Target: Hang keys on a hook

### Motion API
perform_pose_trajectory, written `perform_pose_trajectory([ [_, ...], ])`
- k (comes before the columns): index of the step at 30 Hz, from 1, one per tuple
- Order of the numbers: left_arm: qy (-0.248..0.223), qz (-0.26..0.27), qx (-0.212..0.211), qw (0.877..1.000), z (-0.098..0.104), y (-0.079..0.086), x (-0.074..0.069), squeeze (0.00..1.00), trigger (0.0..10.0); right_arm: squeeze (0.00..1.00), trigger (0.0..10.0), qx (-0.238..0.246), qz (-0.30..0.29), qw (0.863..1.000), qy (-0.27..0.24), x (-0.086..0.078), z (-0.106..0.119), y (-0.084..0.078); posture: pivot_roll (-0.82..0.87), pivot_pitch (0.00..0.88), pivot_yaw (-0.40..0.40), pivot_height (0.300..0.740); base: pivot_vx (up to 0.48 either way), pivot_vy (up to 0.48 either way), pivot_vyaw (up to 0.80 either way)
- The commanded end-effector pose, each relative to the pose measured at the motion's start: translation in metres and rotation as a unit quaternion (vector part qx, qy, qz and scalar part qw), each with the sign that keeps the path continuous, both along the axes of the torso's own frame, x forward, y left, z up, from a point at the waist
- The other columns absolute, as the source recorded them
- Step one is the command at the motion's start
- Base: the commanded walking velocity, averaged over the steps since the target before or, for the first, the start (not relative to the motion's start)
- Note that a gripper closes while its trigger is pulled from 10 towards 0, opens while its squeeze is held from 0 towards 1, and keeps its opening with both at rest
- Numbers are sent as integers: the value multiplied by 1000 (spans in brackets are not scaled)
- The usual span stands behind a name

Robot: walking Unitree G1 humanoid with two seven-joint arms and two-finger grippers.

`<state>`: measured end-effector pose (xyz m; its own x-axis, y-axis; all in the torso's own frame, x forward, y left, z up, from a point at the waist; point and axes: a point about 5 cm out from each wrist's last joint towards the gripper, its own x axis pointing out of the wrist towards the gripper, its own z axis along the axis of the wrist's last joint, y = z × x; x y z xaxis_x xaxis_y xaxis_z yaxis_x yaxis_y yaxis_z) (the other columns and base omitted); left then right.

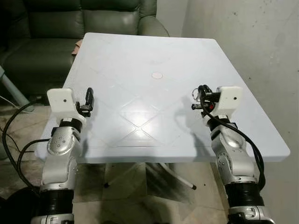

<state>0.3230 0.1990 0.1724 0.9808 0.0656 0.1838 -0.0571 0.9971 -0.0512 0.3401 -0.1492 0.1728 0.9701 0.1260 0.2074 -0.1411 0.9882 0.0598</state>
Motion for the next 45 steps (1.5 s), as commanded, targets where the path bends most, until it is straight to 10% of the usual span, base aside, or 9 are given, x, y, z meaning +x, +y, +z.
perform_pose_trajectory([
  [1, -3, 1, -2, 1000, 2, 1, 2, 0, 10000, 0, 10000, -5, -1, 1000, 6, 1, -1, 0, -137, 18, -7, 740, 0, 0, -781],
  [45, 0, 2, 2, 1000, 1, 0, 11, 0, 10000, 0, 10000, -16, -10, 1000, 7, 3, -2, 0, -150, 0, -7, 740, 0, 48, -781],
])
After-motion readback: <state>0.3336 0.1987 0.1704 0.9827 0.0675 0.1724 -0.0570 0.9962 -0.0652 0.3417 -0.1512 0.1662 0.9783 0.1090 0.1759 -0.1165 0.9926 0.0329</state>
